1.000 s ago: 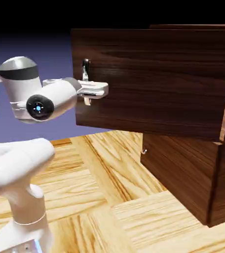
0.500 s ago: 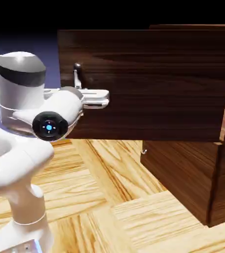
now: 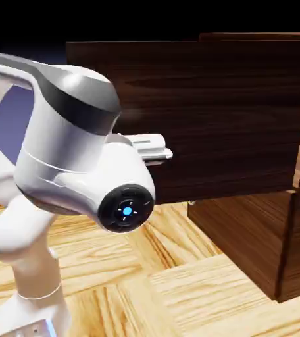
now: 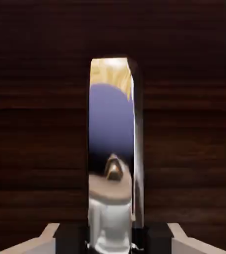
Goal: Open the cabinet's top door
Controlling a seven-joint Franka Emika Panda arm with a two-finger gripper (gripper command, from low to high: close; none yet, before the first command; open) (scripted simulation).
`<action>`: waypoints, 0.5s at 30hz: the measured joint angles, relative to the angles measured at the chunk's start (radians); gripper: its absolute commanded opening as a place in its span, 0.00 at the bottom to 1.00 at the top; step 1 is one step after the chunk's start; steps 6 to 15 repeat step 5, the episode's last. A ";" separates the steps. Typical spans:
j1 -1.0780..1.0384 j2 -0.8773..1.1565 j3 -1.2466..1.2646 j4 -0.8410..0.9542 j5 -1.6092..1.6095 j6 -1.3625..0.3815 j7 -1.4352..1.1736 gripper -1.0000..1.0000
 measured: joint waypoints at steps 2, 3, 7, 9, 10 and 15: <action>0.054 0.073 -0.057 0.071 -0.024 -0.057 -0.047 0.00; 0.079 0.109 -0.085 0.106 -0.034 -0.085 -0.072 0.00; 0.126 0.181 -0.140 0.173 -0.054 -0.142 -0.126 0.00; 0.126 0.181 -0.140 0.173 -0.054 -0.142 -0.126 0.00; 0.126 0.181 -0.140 0.173 -0.054 -0.142 -0.126 0.00; 0.126 0.181 -0.140 0.173 -0.054 -0.142 -0.126 0.00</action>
